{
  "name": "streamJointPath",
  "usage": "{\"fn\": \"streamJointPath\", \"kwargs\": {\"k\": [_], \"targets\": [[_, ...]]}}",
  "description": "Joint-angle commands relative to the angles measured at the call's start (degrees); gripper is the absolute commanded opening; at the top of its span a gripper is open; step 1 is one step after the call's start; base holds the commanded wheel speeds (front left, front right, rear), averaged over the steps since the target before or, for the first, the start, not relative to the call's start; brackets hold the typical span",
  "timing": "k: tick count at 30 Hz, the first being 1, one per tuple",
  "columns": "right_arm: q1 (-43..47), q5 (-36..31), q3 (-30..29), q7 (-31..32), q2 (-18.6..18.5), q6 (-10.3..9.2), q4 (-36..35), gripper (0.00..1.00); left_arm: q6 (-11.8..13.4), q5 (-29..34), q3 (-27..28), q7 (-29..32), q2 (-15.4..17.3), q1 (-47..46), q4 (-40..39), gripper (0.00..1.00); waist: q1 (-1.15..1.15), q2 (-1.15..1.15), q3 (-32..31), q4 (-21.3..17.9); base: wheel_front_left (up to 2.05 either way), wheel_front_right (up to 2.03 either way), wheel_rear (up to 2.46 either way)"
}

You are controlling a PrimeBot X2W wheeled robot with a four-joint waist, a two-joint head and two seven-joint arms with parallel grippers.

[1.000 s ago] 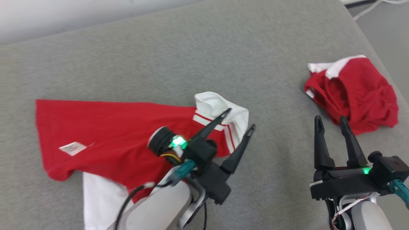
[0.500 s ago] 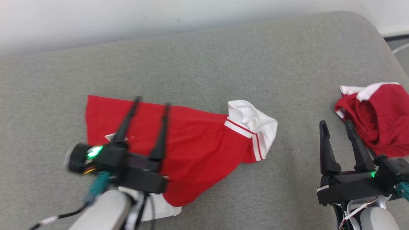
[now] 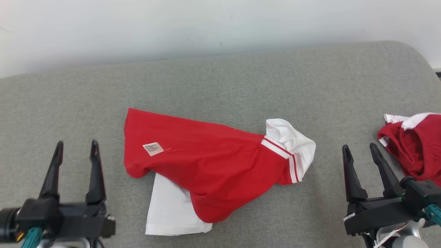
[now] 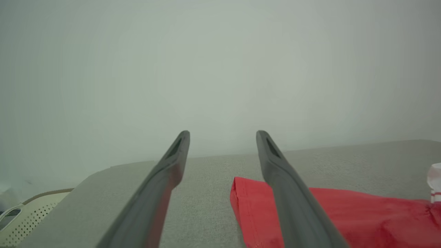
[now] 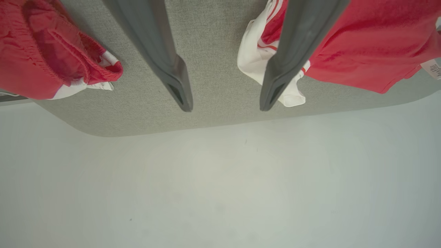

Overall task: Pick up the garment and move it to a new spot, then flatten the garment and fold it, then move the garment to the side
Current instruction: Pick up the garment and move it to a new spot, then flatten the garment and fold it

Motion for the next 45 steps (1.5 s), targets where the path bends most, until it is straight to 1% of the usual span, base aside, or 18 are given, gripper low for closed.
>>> {"fn": "streamJointPath", "kwargs": {"k": [1,4,12,22,32,36,45], "targets": [[1.1,-0.4,0.2,0.4,-0.6,-0.04,-0.3,1.0,-0.8,0.8,1.1,-0.1,0.3,2.3,-0.4,1.0,0.01,0.01,-1.1,0.9,0.0,0.0,0.0],[2.2,-0.5,0.6,1.2,-0.9,-0.04,-0.7,1.0,-1.8,1.4,2.3,-0.2,0.3,6.1,0.1,1.0,0.01,0.01,-2.0,1.1,0.0,0.0,0.0],[3.9,-1.4,1.3,2.1,-0.3,-0.04,-1.2,1.0,-3.4,1.3,4.0,-0.2,-0.2,10.1,1.2,1.0,0.01,0.01,-3.6,0.7,0.0,0.0,0.0],[4.3,-1.3,1.4,2.2,0.2,-0.04,-1.2,1.0,-4.0,1.5,4.6,-0.2,-0.4,11.2,2.0,1.0,0.01,0.01,-4.1,0.1,0.0,0.0,0.0],[4.2,-1.4,1.4,2.6,-0.1,-0.04,-1.0,1.0,-4.4,1.6,4.1,-0.2,-1.0,10.6,2.5,1.0,0.01,0.01,-3.8,0.6,0.0,0.0,0.0],[3.8,-0.8,2.0,4.1,-0.3,-0.04,-0.4,1.0,-4.6,1.6,3.8,-0.2,-1.2,10.2,2.7,1.0,0.01,0.01,-3.7,0.9,0.0,0.0,0.0],[-1.9,-0.7,5.3,11.4,-1.6,-0.04,4.2,1.0,-5.3,1.9,3.1,-0.2,-1.8,8.2,3.1,1.0,0.01,0.01,-1.6,1.8,0.0,0.0,0.0]]}}
